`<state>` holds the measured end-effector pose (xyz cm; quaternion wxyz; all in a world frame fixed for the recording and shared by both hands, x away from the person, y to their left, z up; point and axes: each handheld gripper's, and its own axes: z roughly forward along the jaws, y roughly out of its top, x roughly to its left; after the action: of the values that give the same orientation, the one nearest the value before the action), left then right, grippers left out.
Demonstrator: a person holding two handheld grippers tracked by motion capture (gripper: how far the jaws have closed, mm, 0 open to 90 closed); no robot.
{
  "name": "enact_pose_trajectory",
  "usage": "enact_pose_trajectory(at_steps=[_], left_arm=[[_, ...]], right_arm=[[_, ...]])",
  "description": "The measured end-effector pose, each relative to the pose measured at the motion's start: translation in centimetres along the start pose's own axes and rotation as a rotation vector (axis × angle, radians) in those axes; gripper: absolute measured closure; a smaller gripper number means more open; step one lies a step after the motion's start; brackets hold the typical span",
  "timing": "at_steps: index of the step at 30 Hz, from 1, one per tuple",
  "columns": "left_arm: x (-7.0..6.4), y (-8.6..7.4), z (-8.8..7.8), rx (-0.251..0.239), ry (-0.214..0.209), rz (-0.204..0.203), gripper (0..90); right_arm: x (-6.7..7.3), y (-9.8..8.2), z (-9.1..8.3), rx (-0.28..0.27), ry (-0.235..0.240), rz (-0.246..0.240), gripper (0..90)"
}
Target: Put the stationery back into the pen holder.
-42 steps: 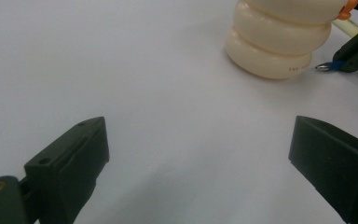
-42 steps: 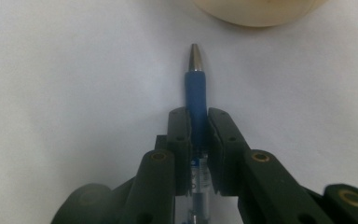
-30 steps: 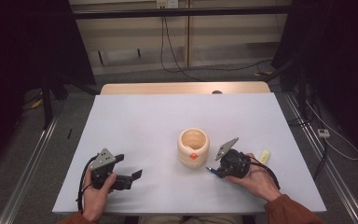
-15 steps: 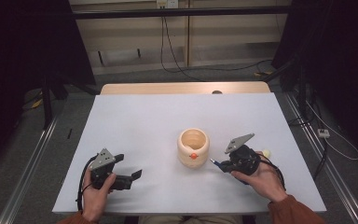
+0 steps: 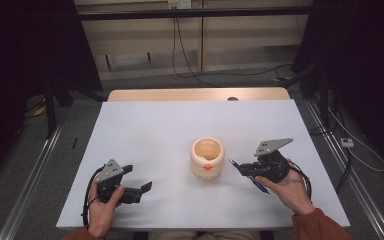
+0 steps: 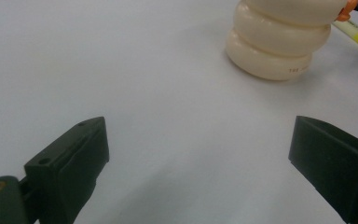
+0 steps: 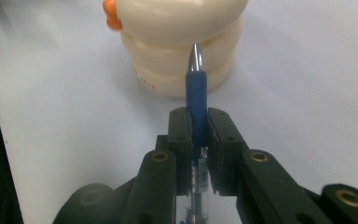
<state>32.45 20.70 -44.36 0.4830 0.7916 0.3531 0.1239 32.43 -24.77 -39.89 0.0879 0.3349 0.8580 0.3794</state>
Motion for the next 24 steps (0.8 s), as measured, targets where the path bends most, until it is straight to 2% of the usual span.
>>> enact_pose_trajectory(at_steps=[5,13,17,20,24], left_arm=[[0.0,0.0,0.0,0.000,-0.001,0.004,4.9],[0.0,0.0,0.1,0.001,0.001,0.001,4.9],[0.1,0.0,0.1,0.006,0.004,-0.002,4.9],[0.0,0.0,0.1,0.004,0.005,-0.002,4.9],[0.0,0.0,0.1,0.005,0.005,-0.002,4.9]], right_arm=[[-0.3,-0.1,-0.5,-0.081,-0.017,0.021,80.7],[0.0,0.4,-0.8,-0.192,-0.021,0.023,80.7],[0.1,0.9,-1.2,-0.251,-0.037,0.026,80.7],[0.1,1.2,-1.2,-0.314,-0.061,0.034,80.7],[0.3,1.9,-1.0,-0.361,-0.083,0.032,80.8]])
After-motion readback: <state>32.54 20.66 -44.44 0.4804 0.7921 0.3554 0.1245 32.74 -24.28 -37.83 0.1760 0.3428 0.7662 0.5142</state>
